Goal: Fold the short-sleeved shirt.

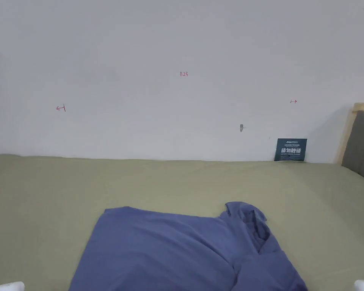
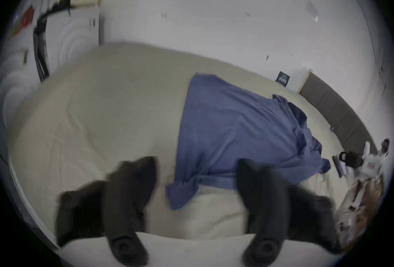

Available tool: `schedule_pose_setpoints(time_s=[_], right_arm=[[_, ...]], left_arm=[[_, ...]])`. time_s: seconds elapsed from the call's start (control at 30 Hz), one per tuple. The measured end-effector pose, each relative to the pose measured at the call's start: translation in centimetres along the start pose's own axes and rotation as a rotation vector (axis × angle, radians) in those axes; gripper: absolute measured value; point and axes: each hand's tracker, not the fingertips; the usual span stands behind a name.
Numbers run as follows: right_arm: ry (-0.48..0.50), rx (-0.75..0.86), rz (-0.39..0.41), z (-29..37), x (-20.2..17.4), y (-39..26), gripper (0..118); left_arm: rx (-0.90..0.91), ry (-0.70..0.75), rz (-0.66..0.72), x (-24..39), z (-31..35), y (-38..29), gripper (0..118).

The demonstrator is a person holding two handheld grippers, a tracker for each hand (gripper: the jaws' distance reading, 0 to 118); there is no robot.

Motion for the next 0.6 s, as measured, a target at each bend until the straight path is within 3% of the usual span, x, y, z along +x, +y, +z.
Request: schedule_pose_setpoints(time_s=[0.03,0.07,0.23,0.4,0.43,0.47,0.53,0.6], right_arm=[[-0.024,0.001,0.025,0.0,-0.5,0.0,0],[-0.061,-0.004,0.085,-0.3,-0.8,-0.5,0],[-0.028,-0.008,0.027,-0.8,-1.4,-1.3,0],[-0.017,-0.020,-0.003,-1.3,-1.8,-1.2,0],[-0.016,-0.021,-0.004,-1.4,-2.0,-1.2,0],[-0.014,-0.023,-0.004,-1.4,-1.8,-0.8,0],[-0.007,-0.025,-0.002,-1.5,-2.0,-0.7,0],[0.010,-0.029,0.003,-1.5,-2.0,-0.4,0]], left_arm=[[0.018,0.006,-0.024,0.1,0.1,-0.2,33],[0.014,0.013,-0.033,0.4,0.0,-0.5,0],[-0.058,0.009,0.020,-0.1,-1.0,-1.1,0],[-0.093,0.038,-0.016,-0.4,-1.5,-0.9,0],[-0.094,0.042,-0.013,-0.5,-1.5,-0.8,10],[-0.100,0.056,-0.008,-0.7,-1.6,-0.7,33],[-0.095,0.081,-0.007,-1.1,-1.7,-0.4,102],[-0.137,0.023,0.028,-1.5,-2.2,-0.5,104]])
